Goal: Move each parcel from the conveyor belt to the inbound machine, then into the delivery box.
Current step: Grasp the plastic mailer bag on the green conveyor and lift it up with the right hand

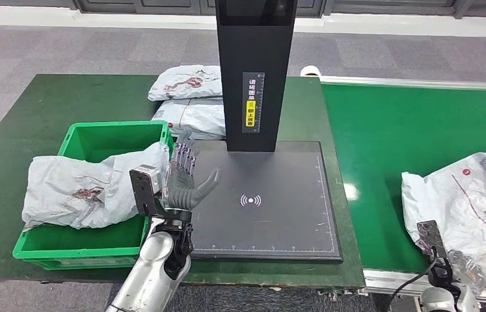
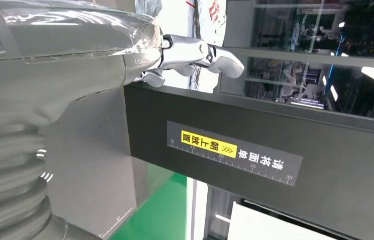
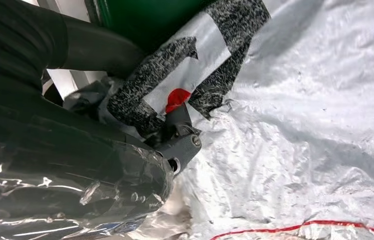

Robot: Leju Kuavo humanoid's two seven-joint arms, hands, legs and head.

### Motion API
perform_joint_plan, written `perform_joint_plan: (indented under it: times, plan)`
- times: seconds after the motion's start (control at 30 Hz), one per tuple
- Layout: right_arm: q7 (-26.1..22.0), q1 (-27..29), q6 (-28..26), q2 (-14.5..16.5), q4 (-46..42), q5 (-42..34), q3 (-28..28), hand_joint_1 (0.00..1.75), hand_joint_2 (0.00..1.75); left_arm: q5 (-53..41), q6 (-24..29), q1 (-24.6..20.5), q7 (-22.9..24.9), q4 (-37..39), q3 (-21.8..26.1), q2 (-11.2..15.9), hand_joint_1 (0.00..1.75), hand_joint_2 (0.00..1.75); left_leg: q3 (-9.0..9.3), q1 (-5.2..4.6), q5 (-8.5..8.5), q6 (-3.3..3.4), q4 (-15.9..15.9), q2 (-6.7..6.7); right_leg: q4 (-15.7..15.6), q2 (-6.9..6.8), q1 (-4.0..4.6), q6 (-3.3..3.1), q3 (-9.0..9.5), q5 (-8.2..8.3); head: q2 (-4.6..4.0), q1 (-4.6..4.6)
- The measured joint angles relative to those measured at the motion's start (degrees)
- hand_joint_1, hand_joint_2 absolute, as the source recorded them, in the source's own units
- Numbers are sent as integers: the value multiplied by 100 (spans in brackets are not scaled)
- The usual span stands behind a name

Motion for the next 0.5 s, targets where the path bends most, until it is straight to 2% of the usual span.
perform_joint_plan:
  times: [0.27, 0.37, 0.5]
  plan:
    - [-148, -14, -75, 13, -6, -54, 0, 175, 175, 2, -3, 10, 2, -18, 24, 2, 0, 175, 5, 0, 0, 2, 0, -3, -4, -1, -1, 1, 14, -1, 0, 2]
    - [-559, 48, -231, 100, -184, -300, 7, 175, 175, -36, 30, 65, -4, -70, 33, 14, 0, 175, 1, -6, 2, 4, 0, -6, -2, -7, -7, 4, 14, 1, 0, 2]
    - [-1388, 302, -317, 516, -1227, -1006, 257, 175, 175, -285, 207, 148, -44, -188, 80, 27, 0, 175, -5, -8, 5, 2, -3, -4, 6, -1, -9, 2, -2, 3, 0, 1]
